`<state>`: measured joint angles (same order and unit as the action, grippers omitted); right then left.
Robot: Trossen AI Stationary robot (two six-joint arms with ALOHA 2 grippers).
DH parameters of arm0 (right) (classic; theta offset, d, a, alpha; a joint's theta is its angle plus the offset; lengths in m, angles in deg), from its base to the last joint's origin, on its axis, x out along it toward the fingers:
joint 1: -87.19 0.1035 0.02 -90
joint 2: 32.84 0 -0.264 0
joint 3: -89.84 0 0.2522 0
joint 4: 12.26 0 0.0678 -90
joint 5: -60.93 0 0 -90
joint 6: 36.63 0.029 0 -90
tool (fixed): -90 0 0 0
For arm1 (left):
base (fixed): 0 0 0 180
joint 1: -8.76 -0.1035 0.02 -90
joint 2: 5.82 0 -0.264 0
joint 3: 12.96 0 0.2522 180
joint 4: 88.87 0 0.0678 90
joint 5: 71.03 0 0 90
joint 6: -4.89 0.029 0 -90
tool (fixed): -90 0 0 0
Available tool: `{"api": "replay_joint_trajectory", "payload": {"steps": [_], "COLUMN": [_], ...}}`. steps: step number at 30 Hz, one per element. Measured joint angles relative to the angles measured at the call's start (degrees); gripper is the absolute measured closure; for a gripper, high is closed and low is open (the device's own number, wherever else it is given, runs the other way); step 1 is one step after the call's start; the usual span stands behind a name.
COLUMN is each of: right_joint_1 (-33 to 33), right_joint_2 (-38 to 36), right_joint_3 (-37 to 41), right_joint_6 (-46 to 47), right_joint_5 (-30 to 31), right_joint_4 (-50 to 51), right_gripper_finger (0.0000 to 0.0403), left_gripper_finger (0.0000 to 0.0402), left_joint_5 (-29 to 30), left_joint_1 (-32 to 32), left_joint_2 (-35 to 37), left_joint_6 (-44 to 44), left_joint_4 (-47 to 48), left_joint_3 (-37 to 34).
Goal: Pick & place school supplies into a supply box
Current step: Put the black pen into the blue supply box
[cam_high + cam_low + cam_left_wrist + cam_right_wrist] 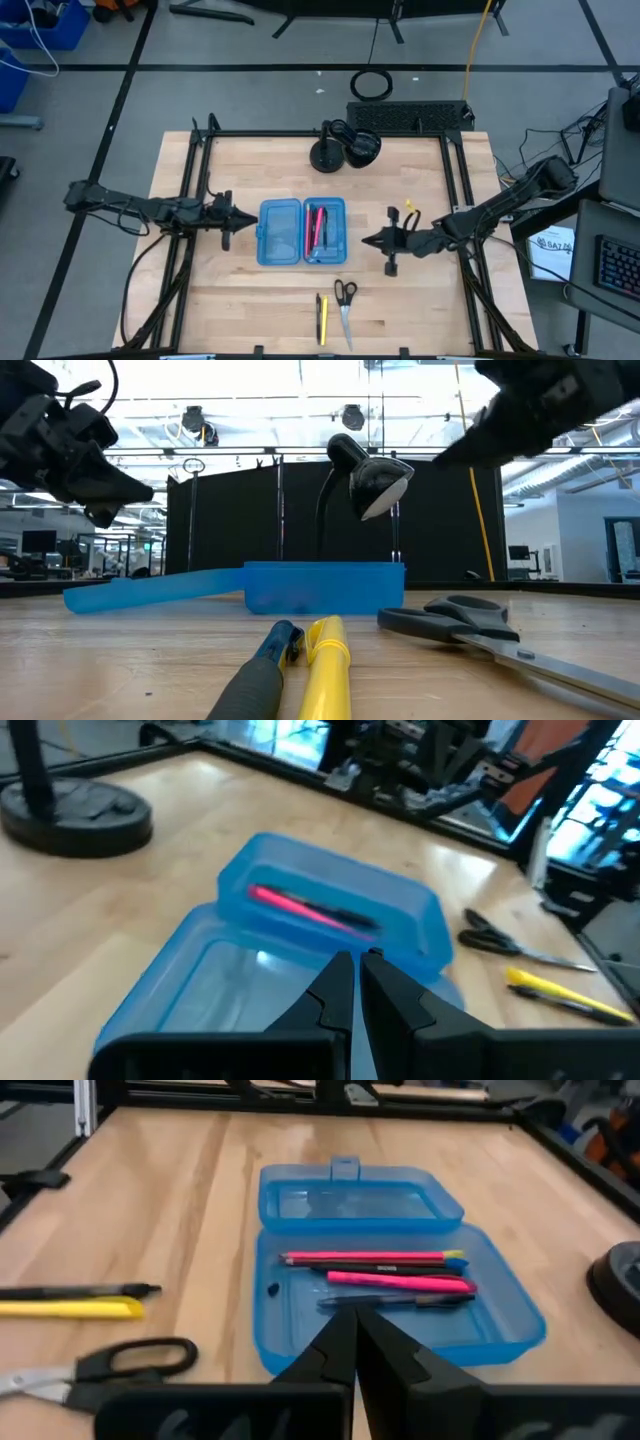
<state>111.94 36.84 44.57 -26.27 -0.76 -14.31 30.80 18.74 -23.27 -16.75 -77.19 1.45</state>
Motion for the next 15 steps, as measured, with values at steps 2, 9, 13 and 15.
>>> {"api": "replay_joint_trajectory", "payload": {"steps": [2, 9, 13, 15], "right_joint_1": [0.24, -0.04, -1.55, -2.07], "right_joint_2": [-0.95, -13.27, -23.29, -27.69], "right_joint_3": [2.54, 6.56, 6.74, 6.92], "right_joint_6": [-2.79, -8.53, -10.62, -13.24], "right_joint_5": [-0.04, -4.51, -6.37, -8.84], "right_joint_4": [-3.18, -0.20, 8.79, 11.15], "right_gripper_finger": [0.0402, 0.0402, 0.0403, 0.0403], "left_gripper_finger": [0.0378, 0.0378, 0.0378, 0.0378], "left_joint_5": [0.74, 7.57, 9.94, 11.06], "left_joint_1": [0.00, 0.02, 0.02, 0.02], "left_joint_2": [-1.91, -8.71, -11.33, -12.16], "left_joint_6": [0.19, -2.52, -2.44, -1.29], "left_joint_4": [-0.12, -0.96, -1.67, -2.31], "left_joint_3": [0.00, 0.00, -0.02, -0.04]}}
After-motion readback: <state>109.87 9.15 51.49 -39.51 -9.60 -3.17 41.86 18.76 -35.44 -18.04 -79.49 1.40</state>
